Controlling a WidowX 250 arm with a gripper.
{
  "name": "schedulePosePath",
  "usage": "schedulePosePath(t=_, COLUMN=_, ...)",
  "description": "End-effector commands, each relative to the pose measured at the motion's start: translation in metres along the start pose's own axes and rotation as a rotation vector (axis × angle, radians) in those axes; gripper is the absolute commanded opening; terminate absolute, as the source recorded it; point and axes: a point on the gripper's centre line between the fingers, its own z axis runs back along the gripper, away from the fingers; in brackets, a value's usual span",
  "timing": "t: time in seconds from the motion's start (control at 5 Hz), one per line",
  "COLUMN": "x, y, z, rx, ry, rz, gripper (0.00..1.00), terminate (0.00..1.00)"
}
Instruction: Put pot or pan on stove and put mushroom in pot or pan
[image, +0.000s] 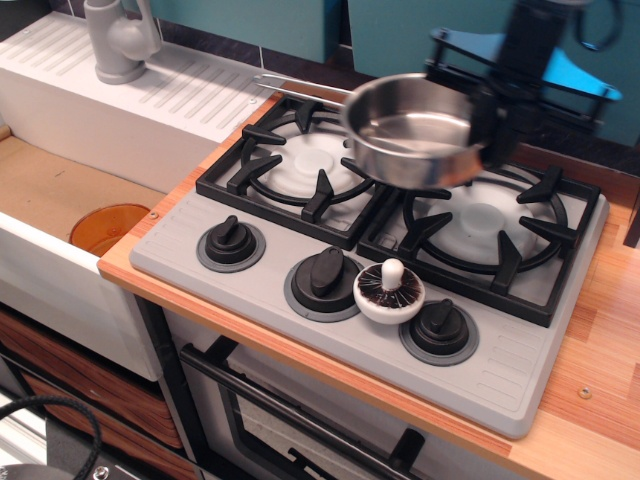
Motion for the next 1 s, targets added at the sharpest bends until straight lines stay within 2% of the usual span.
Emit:
schedulePosePath(t=0.0, x=0.014, y=-0.028, z=0.007, rx=-0.023, ry=-0.106, rz=0.033, gripper=0.00, terminate=0.00)
schedulePosePath(t=0.2, x=0.018, y=-0.029, z=-0.002, rx=-0.034, ry=-0.155, rz=0.024, gripper=0.00, terminate=0.00)
schedulePosePath(t=0.4, x=0.023, y=-0.027, z=-0.010, rx=-0.032, ry=-0.194, rz=0.022, gripper=1.00, terminate=0.00)
schedulePosePath(t=0.6, x=0.022, y=-0.025, z=-0.011, rx=-0.037, ry=-0.205, rz=0.020, gripper=1.00, terminate=0.00)
schedulePosePath(t=0.8, x=0.019, y=-0.024, z=-0.005, rx=-0.033, ry=-0.184, rz=0.012, gripper=1.00, terminate=0.00)
